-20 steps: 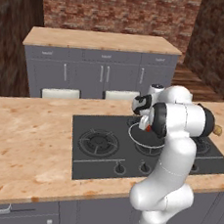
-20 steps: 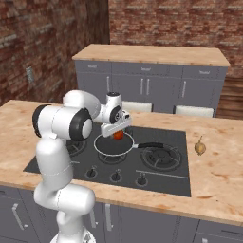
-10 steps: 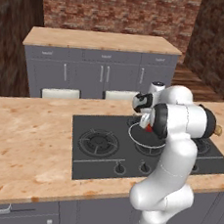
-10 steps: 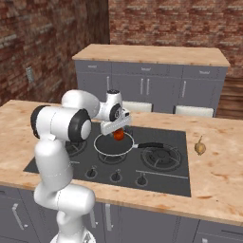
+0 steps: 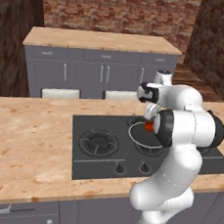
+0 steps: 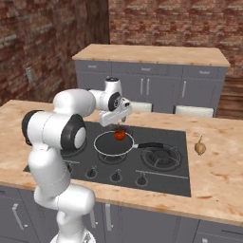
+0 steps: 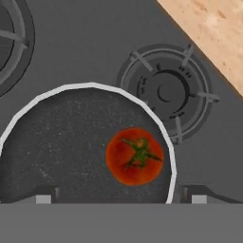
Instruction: Place the pan on the front center burner on the stove. Then place the tomato and the onion in the pan and turn on the front center burner.
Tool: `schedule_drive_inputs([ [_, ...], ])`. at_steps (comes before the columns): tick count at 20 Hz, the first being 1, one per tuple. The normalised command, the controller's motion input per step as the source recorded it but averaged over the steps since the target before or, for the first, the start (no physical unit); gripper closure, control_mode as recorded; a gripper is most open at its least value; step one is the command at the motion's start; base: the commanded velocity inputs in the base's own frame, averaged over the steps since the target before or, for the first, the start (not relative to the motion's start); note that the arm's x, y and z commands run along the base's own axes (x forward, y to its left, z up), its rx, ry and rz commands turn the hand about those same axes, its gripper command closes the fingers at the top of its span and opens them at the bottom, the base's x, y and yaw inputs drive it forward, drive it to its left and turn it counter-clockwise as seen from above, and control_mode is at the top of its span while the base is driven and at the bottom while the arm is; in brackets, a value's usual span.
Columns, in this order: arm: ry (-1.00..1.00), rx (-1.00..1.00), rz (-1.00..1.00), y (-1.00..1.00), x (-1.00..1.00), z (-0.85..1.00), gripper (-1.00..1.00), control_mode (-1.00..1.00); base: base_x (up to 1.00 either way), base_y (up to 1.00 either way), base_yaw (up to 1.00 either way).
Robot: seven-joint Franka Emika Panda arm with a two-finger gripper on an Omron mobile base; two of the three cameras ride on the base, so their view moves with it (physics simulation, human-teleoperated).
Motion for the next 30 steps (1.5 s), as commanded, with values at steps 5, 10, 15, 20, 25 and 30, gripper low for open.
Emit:
schedule_drive_inputs([
  [5,0.0,-0.02,-0.11,-0.36,-0.02,0.03,-1.0,-1.0,0.0,0.0,0.0],
  [10,0.0,-0.05,-0.14,-0.55,0.0,0.0,-1.0,-1.0,0.0,0.0,0.0],
  [15,0.0,-0.05,-0.19,-0.56,0.03,0.0,-1.0,-1.0,0.0,0.0,0.0],
  [20,0.0,-0.01,-0.22,-0.57,0.0,0.02,-1.0,-1.0,0.0,0.0,0.0],
  [25,0.0,0.0,-0.22,-0.55,-0.05,0.13,-1.0,-1.0,0.0,0.0,0.0],
  [30,0.0,0.0,-0.23,-0.54,-0.12,0.1,-1.0,-1.0,0.0,0.0,0.0],
])
